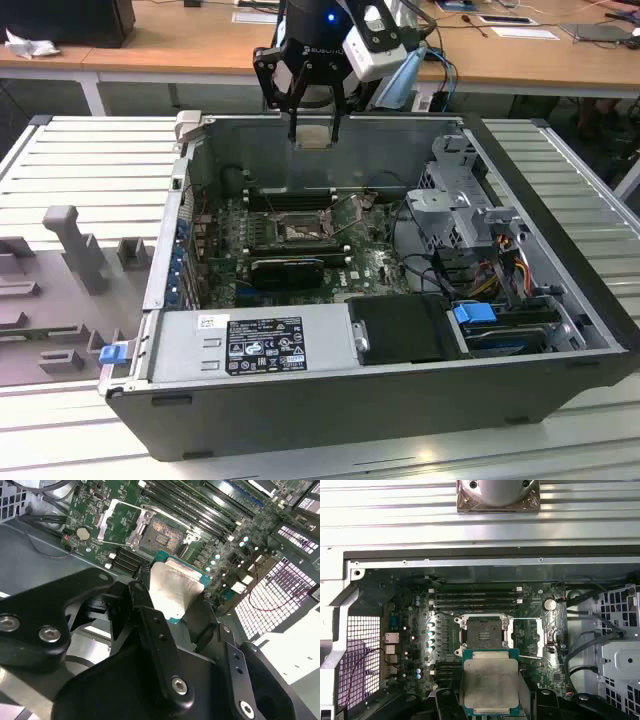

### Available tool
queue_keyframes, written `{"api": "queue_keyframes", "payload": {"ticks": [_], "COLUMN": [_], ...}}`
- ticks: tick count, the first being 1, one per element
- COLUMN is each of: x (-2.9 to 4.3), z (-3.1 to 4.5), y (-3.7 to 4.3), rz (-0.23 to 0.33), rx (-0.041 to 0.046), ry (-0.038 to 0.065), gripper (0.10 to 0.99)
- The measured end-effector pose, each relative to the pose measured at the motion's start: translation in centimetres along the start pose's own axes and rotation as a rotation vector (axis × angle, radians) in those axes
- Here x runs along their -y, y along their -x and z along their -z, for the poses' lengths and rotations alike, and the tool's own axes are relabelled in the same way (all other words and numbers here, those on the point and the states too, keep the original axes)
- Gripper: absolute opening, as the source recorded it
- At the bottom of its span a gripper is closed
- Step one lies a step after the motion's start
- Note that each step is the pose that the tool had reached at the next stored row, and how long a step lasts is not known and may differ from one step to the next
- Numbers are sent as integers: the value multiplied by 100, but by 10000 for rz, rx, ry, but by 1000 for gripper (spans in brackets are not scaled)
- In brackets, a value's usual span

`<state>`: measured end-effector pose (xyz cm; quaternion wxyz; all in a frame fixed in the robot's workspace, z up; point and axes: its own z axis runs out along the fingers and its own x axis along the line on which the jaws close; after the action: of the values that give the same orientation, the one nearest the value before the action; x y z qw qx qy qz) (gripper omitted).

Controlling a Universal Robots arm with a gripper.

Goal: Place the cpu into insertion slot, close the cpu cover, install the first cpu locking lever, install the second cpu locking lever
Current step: 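Place the cpu into insertion slot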

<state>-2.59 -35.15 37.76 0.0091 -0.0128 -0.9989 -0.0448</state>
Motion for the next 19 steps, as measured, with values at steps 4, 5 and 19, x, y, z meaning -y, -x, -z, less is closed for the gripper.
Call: {"api": "queue_keyframes", "payload": {"ticks": [4, 5, 19], "x": [0, 0, 4], "z": [0, 0, -25], "y": [0, 0, 1], "rz": [-681, -921, -2073], "rx": [61, 82, 185], "ry": [13, 18, 39], "gripper": [525, 525, 525]}}
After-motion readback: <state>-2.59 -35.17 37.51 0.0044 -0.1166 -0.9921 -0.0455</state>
